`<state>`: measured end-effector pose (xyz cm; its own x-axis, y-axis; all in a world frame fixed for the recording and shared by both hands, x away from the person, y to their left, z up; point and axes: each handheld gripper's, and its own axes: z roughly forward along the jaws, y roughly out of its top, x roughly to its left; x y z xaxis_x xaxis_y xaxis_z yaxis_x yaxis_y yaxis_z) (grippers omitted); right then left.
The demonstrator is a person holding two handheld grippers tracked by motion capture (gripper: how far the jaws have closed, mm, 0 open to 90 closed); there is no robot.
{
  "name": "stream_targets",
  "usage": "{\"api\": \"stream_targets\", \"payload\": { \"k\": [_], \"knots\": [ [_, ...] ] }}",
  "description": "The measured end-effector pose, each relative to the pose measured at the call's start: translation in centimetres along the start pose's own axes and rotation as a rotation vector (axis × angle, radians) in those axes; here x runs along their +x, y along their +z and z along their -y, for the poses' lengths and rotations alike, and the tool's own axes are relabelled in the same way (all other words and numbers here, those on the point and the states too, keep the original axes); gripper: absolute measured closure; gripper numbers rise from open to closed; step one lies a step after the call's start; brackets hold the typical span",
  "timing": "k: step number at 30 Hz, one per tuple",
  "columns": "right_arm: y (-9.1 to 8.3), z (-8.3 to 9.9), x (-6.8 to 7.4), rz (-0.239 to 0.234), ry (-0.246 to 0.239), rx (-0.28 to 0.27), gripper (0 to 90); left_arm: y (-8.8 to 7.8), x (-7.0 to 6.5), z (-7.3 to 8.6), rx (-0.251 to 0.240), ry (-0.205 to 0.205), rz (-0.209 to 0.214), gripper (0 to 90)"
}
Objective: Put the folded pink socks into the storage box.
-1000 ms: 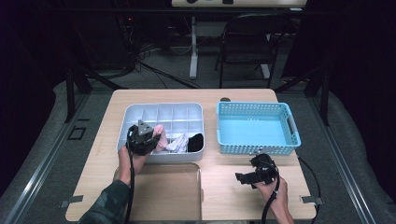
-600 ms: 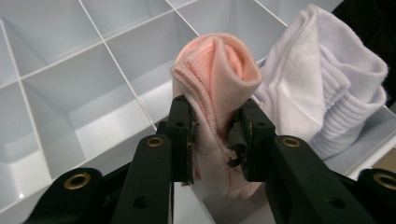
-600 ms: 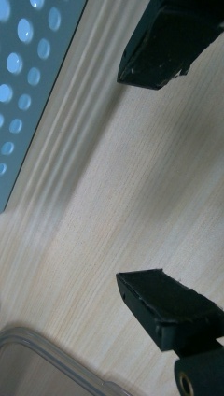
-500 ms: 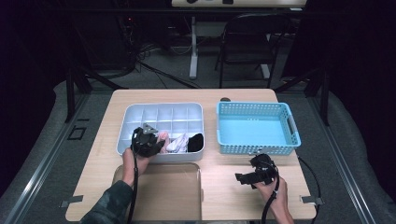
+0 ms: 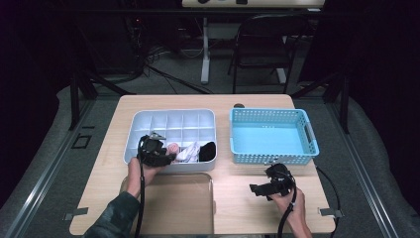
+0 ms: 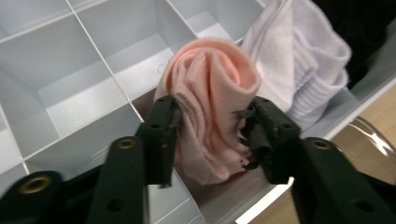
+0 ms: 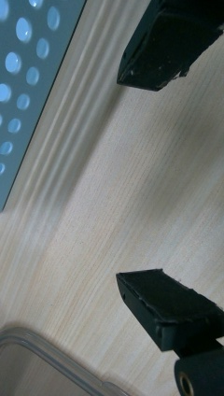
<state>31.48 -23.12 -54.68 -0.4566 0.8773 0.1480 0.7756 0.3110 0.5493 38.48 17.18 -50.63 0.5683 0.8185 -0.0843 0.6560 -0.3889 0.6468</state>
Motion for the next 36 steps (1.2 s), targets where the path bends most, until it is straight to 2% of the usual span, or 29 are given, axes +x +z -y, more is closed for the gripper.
{"api": "stream_targets", "payload": {
  "k": [6, 9, 10, 13, 16, 19, 23, 25, 27, 36],
  "knots": [
    [0.0, 0.0, 0.0, -0.005, -0.003, 0.003, 5.0, -0.6, -0.1, -1.1, -0.05, 0.017, -0.01, 37.9],
    [0.0, 0.0, 0.0, -0.007, 0.0, 0.005, 5.0, 0.1, 0.3, -1.7, -0.046, 0.009, -0.005, 38.2],
    [0.0, 0.0, 0.0, -0.005, -0.001, 0.009, 5.0, 0.4, 0.5, -1.8, -0.035, 0.005, 0.002, 39.3],
    [0.1, 0.0, 0.0, -0.007, -0.001, 0.01, 5.1, 1.1, 0.6, -1.8, 0.003, 0.004, 0.027, 50.0],
    [0.1, 0.0, 0.0, -0.007, 0.001, 0.012, 5.3, 1.3, 0.6, -1.5, 0.016, 0.007, 0.019, 65.4],
    [0.2, 0.0, 0.0, -0.008, 0.0, 0.013, 5.8, 1.5, 0.6, -1.3, 0.031, 0.006, 0.014, 72.3],
    [0.2, 0.0, 0.0, -0.008, -0.002, 0.014, 5.8, 2.0, 0.8, -1.0, 0.057, -0.003, 0.019, 73.8],
    [0.2, 0.0, 0.0, -0.01, -0.002, 0.016, 5.9, 2.2, 0.6, -1.0, 0.072, 0.004, 0.008, 73.9],
    [0.2, 0.0, 0.0, -0.011, -0.003, 0.016, 5.9, 2.5, 0.4, -0.9, 0.086, 0.008, 0.015, 74.0],
    [0.2, 0.0, 0.0, -0.012, -0.003, 0.015, 5.9, 3.2, 0.3, -0.8, 0.097, 0.006, 0.011, 74.2]
  ]
}}
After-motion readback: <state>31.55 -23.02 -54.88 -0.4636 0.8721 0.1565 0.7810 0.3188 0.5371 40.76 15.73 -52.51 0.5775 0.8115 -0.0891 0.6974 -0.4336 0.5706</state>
